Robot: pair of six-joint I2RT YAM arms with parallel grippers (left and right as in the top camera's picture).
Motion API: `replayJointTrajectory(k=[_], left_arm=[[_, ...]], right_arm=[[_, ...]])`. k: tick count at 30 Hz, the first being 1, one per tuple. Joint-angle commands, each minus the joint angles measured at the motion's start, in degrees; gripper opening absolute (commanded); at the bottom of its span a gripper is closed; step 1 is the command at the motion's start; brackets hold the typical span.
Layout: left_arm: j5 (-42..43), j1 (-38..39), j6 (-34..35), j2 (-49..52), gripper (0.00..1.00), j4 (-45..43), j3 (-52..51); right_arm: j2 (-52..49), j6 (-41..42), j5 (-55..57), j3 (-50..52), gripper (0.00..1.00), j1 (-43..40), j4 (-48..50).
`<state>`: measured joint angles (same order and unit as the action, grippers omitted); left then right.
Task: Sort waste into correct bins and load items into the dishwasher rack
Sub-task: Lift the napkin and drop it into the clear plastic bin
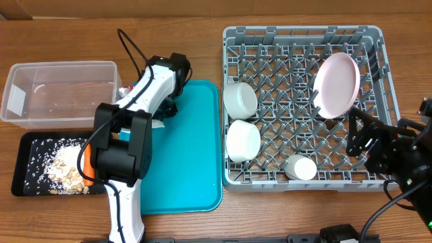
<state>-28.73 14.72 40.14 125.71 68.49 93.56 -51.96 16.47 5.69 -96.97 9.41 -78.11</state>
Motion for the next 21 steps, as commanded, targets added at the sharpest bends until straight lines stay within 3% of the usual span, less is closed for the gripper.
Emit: replayJointTrajectory(k=[1, 5, 11, 14, 21], left_arm=[[-2.45, -0.37, 0.57, 0.52, 0.07, 0.52, 0.44], [-1.51, -0.35, 0.66, -0.07, 0.04, 6.97, 4.24], [-0.37, -0.57, 0.94, -4.02, 0.04, 20.90, 17.73], [-0.90, -3.10, -3.04, -8.00, 0.04, 20.48, 23.47], [-0.85, -14.88, -3.67, -9.40, 0.04, 16.17, 24.44]], right_arm=[[0.31, -0.42, 1.38, -0.13, 1.00, -0.15, 0.15], [0.31, -0.42, 1.42, -0.13, 1.00, -0.15, 0.22], [0.31, -0.39, 2.86, -0.13, 1.00, -0.15, 1.51], [0.31, -0.26, 2.86, -0.13, 1.00, -0.15, 2.78], [0.31, -0.20, 2.86, -0.13, 1.00, -0.15, 2.82]])
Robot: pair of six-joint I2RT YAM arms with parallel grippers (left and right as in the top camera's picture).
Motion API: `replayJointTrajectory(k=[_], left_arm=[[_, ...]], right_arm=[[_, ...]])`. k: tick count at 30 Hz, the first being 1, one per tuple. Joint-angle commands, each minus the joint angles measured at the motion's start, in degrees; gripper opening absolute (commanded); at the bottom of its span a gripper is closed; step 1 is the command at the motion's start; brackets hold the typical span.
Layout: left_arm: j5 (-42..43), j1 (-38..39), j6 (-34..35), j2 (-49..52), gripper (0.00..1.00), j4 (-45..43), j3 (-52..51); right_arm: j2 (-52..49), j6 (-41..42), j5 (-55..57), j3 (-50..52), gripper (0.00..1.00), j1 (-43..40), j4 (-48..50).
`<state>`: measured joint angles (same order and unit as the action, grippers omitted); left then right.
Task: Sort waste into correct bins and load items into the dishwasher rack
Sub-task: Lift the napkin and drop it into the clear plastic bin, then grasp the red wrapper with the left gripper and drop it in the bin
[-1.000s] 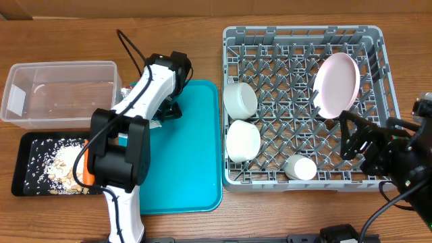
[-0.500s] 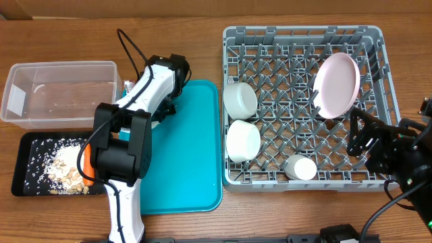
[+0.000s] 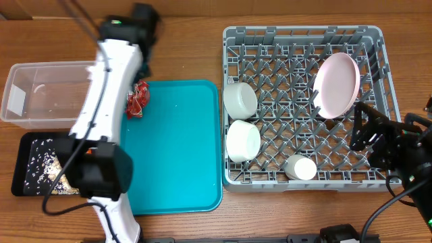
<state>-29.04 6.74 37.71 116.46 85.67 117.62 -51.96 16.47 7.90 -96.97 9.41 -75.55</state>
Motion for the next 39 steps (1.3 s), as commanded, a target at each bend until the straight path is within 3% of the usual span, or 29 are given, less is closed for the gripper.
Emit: replayJointTrajectory(k=[1, 2, 3, 7, 8, 9, 10, 15, 20, 23, 28, 39], left_arm=[[1.53, -9.27, -2.16, 0.15, 0.04, -2.14, 0.28], [3.93, -10.86, -3.37, 0.37, 0.04, -3.13, 0.20], [11.69, -13.97, -6.71, 0.68, 0.31, -4.94, 0.11], [20.17, -16.87, -9.57, 0.63, 0.81, -5.22, 0.13], [20.15, -16.87, -9.70, 0.63, 0.89, -4.92, 0.15], [20.13, -16.63, -10.12, 0.63, 0.90, -4.76, 0.15], [20.06, -16.15, -10.75, 0.63, 1.00, -4.76, 0.15], [17.90, -10.82, -12.92, 0.66, 0.95, -6.10, -0.48], [8.04, -2.78, -13.77, 0.68, 1.00, -11.45, -6.12], [7.87, -0.59, -14.71, 0.87, 0.96, -15.23, -10.29], [9.60, 1.25, -18.71, 1.29, 0.84, -24.09, -19.37], [9.42, 0.02, -20.39, 1.29, 0.86, -42.32, -31.56]], right_arm=[[0.31, -0.20, 0.66, -0.13, 1.00, -0.15, 0.24], [0.31, -0.20, 0.66, -0.13, 1.00, -0.15, 0.24], [0.31, -0.20, 0.66, -0.13, 1.00, -0.15, 0.26], [0.31, -0.17, 0.63, -0.13, 1.00, -0.15, 0.22], [0.31, -0.17, 0.63, -0.13, 1.00, -0.15, 0.22], [0.31, -0.17, 0.63, -0.13, 1.00, -0.15, 0.22], [0.31, -0.17, 0.63, -0.13, 1.00, -0.15, 0.22], [0.31, 0.04, 0.39, -0.13, 1.00, -0.15, 0.22], [0.31, 0.39, -0.46, -0.13, 1.00, -0.15, 0.26], [0.31, 1.33, -0.42, -0.13, 1.00, -0.15, 0.44], [0.31, 1.33, -0.42, -0.13, 1.00, -0.15, 0.50], [0.31, 1.55, -0.48, -0.13, 1.00, -0.15, 0.44]])
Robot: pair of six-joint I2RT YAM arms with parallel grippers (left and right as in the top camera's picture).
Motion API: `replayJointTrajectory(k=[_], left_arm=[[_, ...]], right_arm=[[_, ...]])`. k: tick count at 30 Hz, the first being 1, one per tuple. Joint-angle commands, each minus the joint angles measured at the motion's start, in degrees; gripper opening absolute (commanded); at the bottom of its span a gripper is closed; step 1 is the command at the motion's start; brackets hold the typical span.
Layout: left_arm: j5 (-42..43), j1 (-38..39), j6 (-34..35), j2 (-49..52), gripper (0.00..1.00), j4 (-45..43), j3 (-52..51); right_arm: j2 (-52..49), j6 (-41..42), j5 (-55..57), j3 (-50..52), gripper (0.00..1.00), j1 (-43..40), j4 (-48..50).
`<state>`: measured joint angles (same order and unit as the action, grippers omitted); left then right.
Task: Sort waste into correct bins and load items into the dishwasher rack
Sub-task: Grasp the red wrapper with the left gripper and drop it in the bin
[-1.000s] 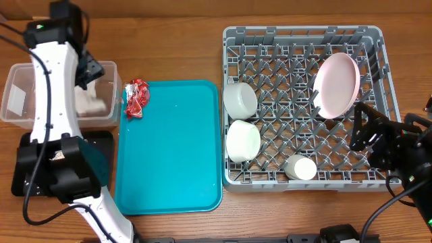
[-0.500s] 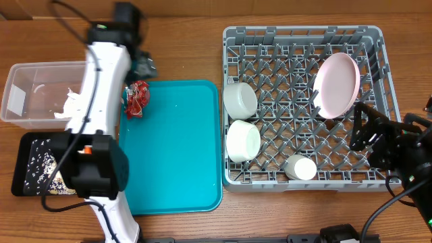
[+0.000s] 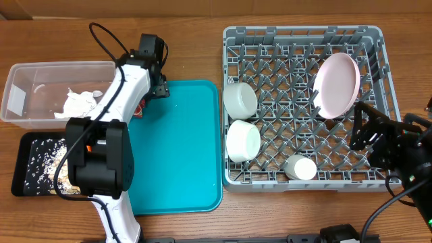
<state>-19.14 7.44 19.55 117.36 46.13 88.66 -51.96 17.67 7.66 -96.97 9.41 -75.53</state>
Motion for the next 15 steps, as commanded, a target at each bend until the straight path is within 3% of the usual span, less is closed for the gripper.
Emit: replayJointTrajectory(k=[1, 9, 11, 15], left_arm=[[-0.17, -0.68, -2.75, 0.42, 0.86, -4.31, -3.52], [-2.32, -1.33, -3.08, 0.42, 0.83, -13.14, -8.63], [-2.21, -1.42, -2.89, 0.42, 0.74, -14.12, -9.16], [-1.29, -1.40, -2.89, 0.39, 0.41, -13.73, -9.33]], right_arm=[[0.31, 0.35, -0.24, -0.13, 1.00, -0.15, 0.42], [0.31, 0.35, -1.75, -0.13, 1.00, -0.15, -0.24], [0.31, 0.35, -1.75, -0.13, 1.00, -0.15, -0.50], [0.31, 0.35, -1.75, -0.13, 1.00, -0.15, -1.33]])
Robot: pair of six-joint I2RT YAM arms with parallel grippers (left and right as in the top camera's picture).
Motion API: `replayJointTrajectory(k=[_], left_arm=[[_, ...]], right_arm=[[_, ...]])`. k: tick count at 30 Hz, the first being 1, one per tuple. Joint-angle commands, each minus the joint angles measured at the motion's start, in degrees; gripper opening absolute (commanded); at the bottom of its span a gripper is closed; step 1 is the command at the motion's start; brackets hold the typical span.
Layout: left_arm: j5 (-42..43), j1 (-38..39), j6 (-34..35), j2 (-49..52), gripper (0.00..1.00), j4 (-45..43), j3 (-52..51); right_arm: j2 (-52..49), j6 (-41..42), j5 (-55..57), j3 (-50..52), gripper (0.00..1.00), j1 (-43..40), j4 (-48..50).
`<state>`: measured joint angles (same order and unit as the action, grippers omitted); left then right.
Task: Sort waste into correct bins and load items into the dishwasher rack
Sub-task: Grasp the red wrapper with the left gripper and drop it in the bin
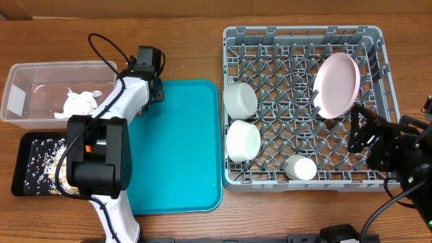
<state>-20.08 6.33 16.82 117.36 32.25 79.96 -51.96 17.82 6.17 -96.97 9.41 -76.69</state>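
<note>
My left gripper [152, 86] hangs over the far left corner of the teal tray [179, 155], its fingers apart and nothing visible between them. My left arm covers the tray's left edge. A crumpled white paper [79, 102] lies in the clear plastic bin [27, 71]. The grey dishwasher rack [304, 35] holds two white bowls [240, 99] [243, 140], a white cup [300, 167] and a pink plate [336, 84] standing on edge. My right gripper [361, 132] is open and empty over the rack's right side.
A black tray [30, 165] with pale food scraps lies in front of the clear bin, at the left edge of the table. My left arm's base stands at the front, beside the teal tray. Cables run behind the left arm.
My left gripper has shifted slightly left and back over the tray's far left corner. The sliver of red wrapper beside the arm is now covered. The right gripper has moved a little.
My left gripper was low over the tray's left edge by white paper and a red wrapper. Then the arm was lifted toward the bin, leaving the red wrapper on the tray. Later the white paper lay in the clear bin, with the gripper at the tray's corner, where it remains.
</note>
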Motion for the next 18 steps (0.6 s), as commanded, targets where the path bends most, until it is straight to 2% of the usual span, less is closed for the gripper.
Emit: replayJointTrajectory(k=[1, 2, 3, 7, 12, 18], left_arm=[[0.04, -0.24, -0.17, 0.39, 0.33, 0.70, -0.63], [0.46, -0.24, -0.22, 0.39, 0.23, 1.66, -0.63], [0.81, -0.24, -0.15, 0.35, 0.04, 2.73, -0.55], [4.74, -0.24, -0.07, -0.92, 0.04, 12.98, 3.45], [3.76, -0.50, 1.22, -5.33, 0.04, 24.94, 11.85], [-2.60, -4.02, 1.92, -11.19, 0.04, 25.18, 15.15]], right_arm=[[0.31, 0.17, -0.26, -0.13, 1.00, -0.15, -0.24], [0.31, 0.20, -0.26, -0.13, 1.00, -0.15, -0.22], [0.31, 0.17, -0.26, -0.13, 1.00, -0.15, -0.17], [0.31, 0.17, -0.22, -0.13, 1.00, -0.15, -0.13], [0.31, 0.17, -0.24, -0.13, 1.00, -0.15, 0.31], [0.31, 0.17, -0.26, -0.13, 1.00, -0.15, 0.17]])
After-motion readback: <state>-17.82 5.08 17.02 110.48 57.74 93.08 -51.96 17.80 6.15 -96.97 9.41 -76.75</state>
